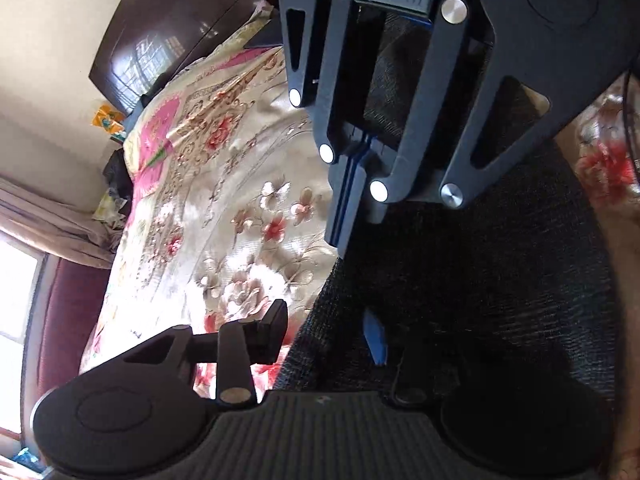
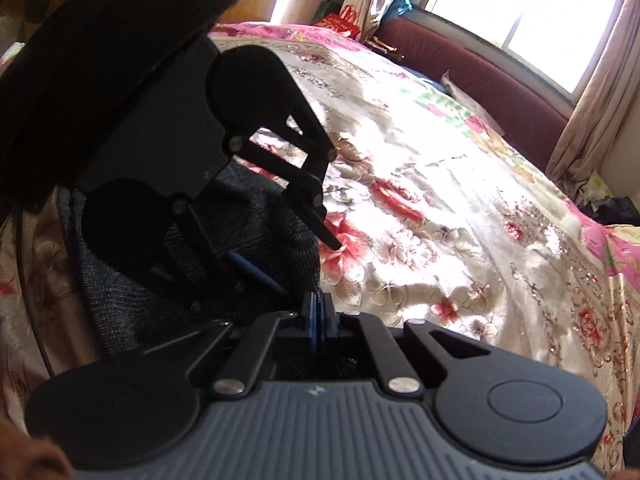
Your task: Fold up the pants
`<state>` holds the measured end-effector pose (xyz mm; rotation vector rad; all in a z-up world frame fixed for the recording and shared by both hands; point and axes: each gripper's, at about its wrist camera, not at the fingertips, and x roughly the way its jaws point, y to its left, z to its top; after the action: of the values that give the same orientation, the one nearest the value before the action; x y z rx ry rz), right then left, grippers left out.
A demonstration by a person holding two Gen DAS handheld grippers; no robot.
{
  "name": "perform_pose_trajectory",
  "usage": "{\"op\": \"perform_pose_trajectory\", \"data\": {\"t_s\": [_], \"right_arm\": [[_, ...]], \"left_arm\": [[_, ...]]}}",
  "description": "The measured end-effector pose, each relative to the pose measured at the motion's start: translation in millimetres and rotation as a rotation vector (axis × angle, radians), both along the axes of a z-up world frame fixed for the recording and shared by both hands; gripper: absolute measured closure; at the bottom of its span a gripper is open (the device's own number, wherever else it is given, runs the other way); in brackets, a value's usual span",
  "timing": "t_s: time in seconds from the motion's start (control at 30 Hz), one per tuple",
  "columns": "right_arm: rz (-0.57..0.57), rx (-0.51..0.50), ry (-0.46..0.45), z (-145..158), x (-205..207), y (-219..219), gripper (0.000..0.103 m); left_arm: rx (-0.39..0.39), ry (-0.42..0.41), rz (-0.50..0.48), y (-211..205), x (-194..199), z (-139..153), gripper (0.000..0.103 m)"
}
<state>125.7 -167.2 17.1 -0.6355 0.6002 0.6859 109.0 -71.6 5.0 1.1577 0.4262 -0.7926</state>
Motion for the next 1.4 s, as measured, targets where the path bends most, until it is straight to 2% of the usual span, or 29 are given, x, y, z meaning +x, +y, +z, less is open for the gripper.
{"op": "perform_pose_trajectory", "data": {"t_s": [0.1,0.23,0.37,0.47,0.5,0.57,0.67,0.73,0.8,0.9,0.97,1.03,1.13,1.2,1.27,1.33,1.4], "right_arm": [[-0.086,0.018,-0.122,-14,10,7,0.101],[-0.178,0.041,-0.071,-32,31,4,0.100],[-0.234,0.058,-0.038,-14,22,-29,0.099],[-0.309,-0.024,-0.024,-5,21,-68,0.098],[-0.353,-0.041,-0.005,-7,28,-82,0.097],[-0.481,-0.031,0.095,-8,47,-112,0.095],[-0.627,0.058,0.220,-10,50,-146,0.090],[-0.633,0.110,0.265,-11,40,-154,0.090],[-0.622,0.126,0.283,-15,28,-152,0.090],[-0.568,0.129,0.309,-24,19,-140,0.090],[-0.565,0.107,0.316,-40,29,-133,0.090],[-0.588,0.131,0.308,-51,40,-135,0.090],[-0.570,0.120,0.334,-39,39,-134,0.090],[-0.503,0.151,0.354,-21,32,-135,0.090],[-0.422,0.152,0.329,-5,33,-133,0.079],[-0.363,0.149,0.292,0,45,-128,0.077],[-0.333,0.160,0.331,-5,67,-120,0.077]], "left_arm": [[0.006,-0.016,0.119,2,19,-7,0.051],[0.031,-0.062,0.192,10,28,-19,0.051],[-0.035,-0.020,0.194,19,19,-4,0.050],[-0.080,0.019,0.171,18,11,5,0.049],[-0.103,0.038,0.161,15,9,8,0.048],[-0.131,0.065,0.135,4,1,12,0.048],[-0.169,0.100,0.069,-10,-9,18,0.048],[-0.197,0.155,0.038,-20,-15,22,0.048],[-0.219,0.185,0.008,-27,-25,22,0.048],[-0.256,0.285,-0.010,-36,-33,16,0.044],[-0.237,0.309,0.026,-50,-33,-2,0.044],[-0.234,0.317,0.040,-57,-31,-13,0.044],[-0.229,0.340,0.091,-63,-26,-19,0.043],[-0.252,0.323,0.059,-60,-32,-13,0.043],[-0.251,0.275,0.029,-58,-40,-12,0.043],[-0.228,0.250,0.023,-57,-44,-18,0.043],[-0.230,0.236,0.025,-57,-46,-23,0.043]]}}
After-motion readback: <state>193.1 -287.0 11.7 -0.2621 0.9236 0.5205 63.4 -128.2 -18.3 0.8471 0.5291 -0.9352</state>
